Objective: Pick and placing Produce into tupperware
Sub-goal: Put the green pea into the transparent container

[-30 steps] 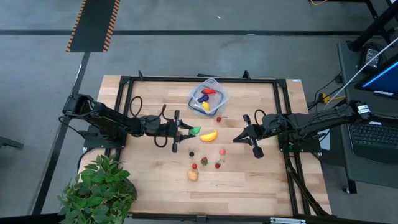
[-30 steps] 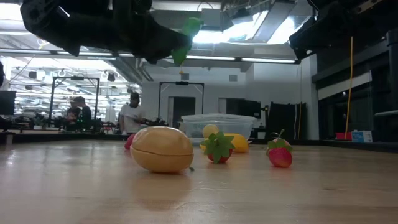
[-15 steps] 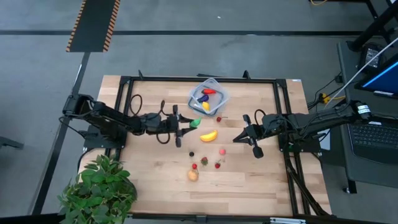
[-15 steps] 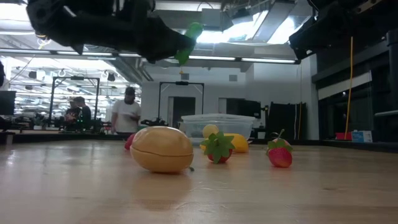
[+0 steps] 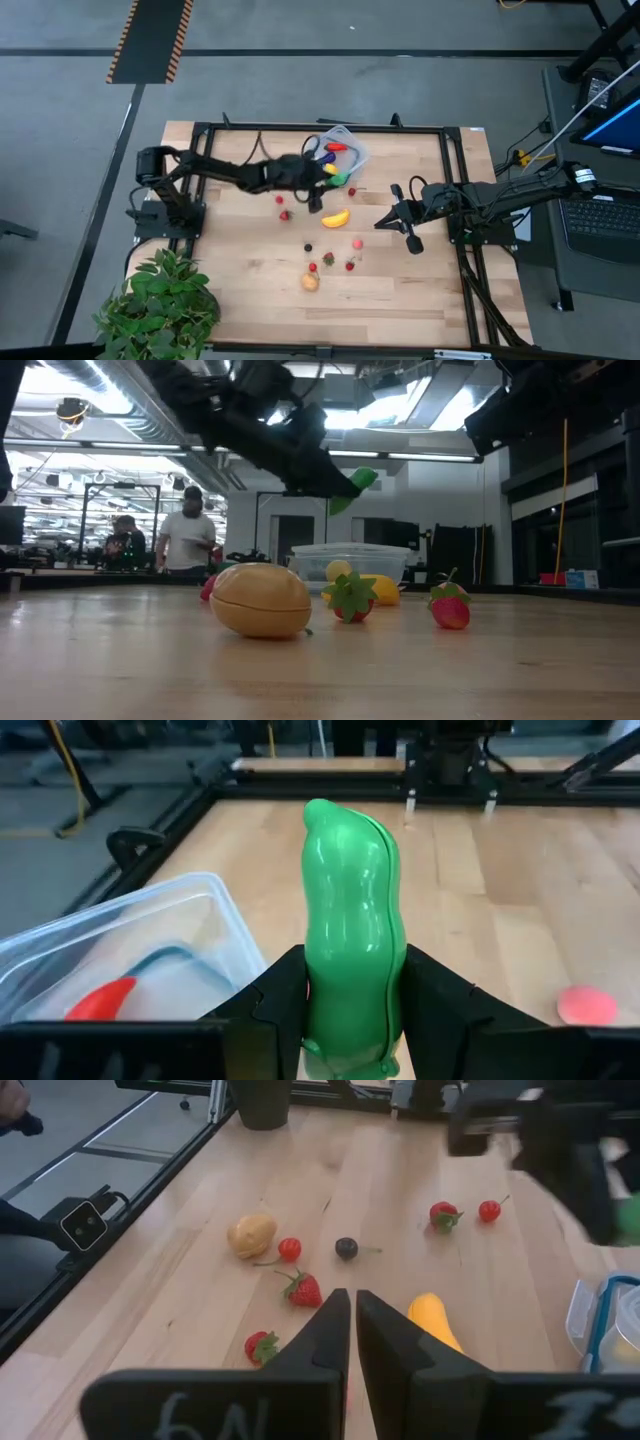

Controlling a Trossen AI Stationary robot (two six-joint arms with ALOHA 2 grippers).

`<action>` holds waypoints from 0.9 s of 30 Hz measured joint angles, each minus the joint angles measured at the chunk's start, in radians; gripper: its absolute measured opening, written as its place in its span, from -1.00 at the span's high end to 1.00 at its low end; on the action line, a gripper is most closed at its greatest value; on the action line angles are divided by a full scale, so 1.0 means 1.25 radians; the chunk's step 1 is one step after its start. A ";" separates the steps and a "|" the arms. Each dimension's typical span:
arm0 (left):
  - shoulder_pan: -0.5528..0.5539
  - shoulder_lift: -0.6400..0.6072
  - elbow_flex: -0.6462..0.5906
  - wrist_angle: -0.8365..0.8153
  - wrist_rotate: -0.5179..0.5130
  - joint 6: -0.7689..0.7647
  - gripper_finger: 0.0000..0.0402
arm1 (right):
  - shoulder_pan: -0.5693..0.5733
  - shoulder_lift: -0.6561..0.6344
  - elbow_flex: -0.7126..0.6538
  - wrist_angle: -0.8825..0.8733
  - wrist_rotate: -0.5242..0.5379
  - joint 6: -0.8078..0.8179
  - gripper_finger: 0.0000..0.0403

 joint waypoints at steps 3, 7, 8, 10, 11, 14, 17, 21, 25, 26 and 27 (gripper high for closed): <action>0.034 0.001 0.080 -0.133 0.037 0.003 0.39 | 0.000 0.000 0.000 -0.003 0.000 -0.001 0.87; 0.070 0.000 0.160 -0.279 0.042 0.017 0.39 | 0.000 0.000 0.000 -0.003 0.000 -0.001 0.87; 0.078 0.000 0.172 -0.289 0.050 0.017 0.39 | 0.000 0.000 0.000 -0.002 0.000 -0.001 0.87; 0.094 0.000 0.188 -0.304 0.078 0.017 0.39 | 0.000 0.000 0.000 -0.001 0.000 -0.001 0.87; 0.100 0.000 0.194 -0.315 0.089 0.017 0.39 | 0.000 0.000 0.000 -0.001 0.000 -0.001 0.87; 0.117 0.011 0.221 -0.342 0.095 0.016 0.39 | 0.000 0.000 0.000 0.001 0.000 -0.001 0.87; 0.130 0.041 0.263 -0.394 0.097 0.015 0.39 | 0.000 0.000 0.000 0.008 0.000 -0.001 0.87; 0.145 0.114 0.352 -0.486 0.114 0.037 0.39 | -0.006 0.000 0.000 0.012 0.000 -0.001 0.87; 0.164 0.181 0.453 -0.554 0.120 0.045 0.39 | -0.010 0.000 0.000 0.012 0.001 -0.007 0.87; 0.169 0.197 0.477 -0.567 0.122 0.046 0.39 | -0.010 0.000 0.000 0.011 0.001 -0.008 0.87; 0.174 0.211 0.497 -0.586 0.131 0.046 0.39 | -0.010 0.000 0.000 0.009 0.001 -0.009 0.87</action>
